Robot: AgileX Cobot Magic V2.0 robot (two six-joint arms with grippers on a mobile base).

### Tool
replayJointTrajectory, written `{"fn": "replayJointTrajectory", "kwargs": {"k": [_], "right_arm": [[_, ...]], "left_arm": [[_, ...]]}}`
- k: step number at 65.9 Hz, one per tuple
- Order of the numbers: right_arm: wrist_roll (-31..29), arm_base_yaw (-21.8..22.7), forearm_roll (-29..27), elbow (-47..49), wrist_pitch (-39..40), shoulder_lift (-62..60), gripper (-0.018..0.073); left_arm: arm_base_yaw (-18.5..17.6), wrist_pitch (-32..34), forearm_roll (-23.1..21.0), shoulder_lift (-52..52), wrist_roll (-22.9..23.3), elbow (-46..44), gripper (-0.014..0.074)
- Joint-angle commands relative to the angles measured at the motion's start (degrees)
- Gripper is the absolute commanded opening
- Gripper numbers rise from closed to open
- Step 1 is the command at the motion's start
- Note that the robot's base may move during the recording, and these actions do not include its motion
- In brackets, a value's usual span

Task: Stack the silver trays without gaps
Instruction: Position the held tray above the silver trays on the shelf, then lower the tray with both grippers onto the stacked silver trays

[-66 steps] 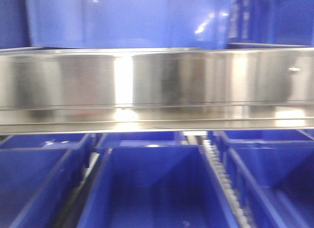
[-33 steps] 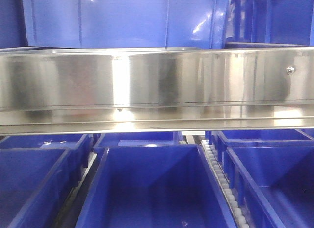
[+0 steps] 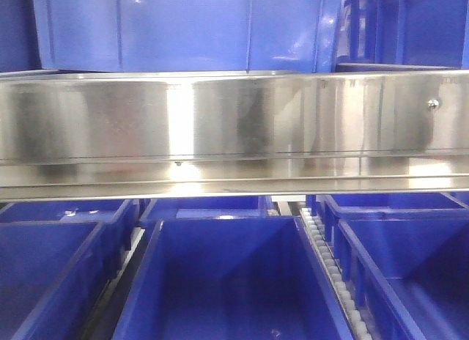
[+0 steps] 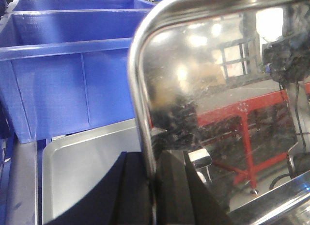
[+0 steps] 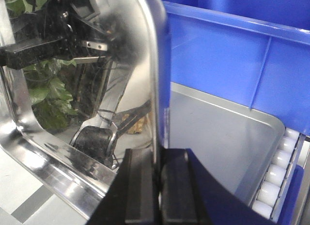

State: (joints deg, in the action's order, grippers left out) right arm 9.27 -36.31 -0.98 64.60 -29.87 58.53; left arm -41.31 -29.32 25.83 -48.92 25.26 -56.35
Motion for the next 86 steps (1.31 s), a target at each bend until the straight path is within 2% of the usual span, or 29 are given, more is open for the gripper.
{"fn": "replayJointTrajectory", "kwargs": {"k": [1, 14, 25, 52, 64, 78, 86], "right_arm": [[-0.4, 0.3, 2.1, 0.2, 2.4, -0.9, -0.0067], [0.8, 0.3, 2.1, 1.2, 2.0, -0.5, -0.0067], [2.2, 1.0, 2.1, 5.1, -2.0, 2.9, -0.0067], [3.2, 3.3, 1.6, 18.8, -14.2, 16.3, -0.0067], [3.2, 5.9, 1.0, 23.9, -19.4, 21.2, -0.0067], [3.2, 6.7, 0.7, 26.9, -22.3, 26.4, -0.0067], [3.2, 6.7, 0.0, 27.5, -22.3, 29.2, -0.0067]], "left_arm": [[0.3, -0.8, 2.3, 0.5, -0.9, -0.3, -0.0017], [0.3, -0.7, 2.9, 0.0, -0.9, -1.6, -0.0017], [0.3, -9.9, 2.9, -4.6, -0.9, -6.1, -0.0017], [1.0, -24.2, 3.0, -21.4, -4.3, -24.5, -0.0017], [3.6, -25.3, 1.3, -26.7, -4.7, -25.7, -0.0017], [8.4, -26.3, -5.5, -30.3, -8.8, -25.7, -0.0017], [9.8, -26.3, -5.8, -30.5, -10.1, -25.7, -0.0017]]}}
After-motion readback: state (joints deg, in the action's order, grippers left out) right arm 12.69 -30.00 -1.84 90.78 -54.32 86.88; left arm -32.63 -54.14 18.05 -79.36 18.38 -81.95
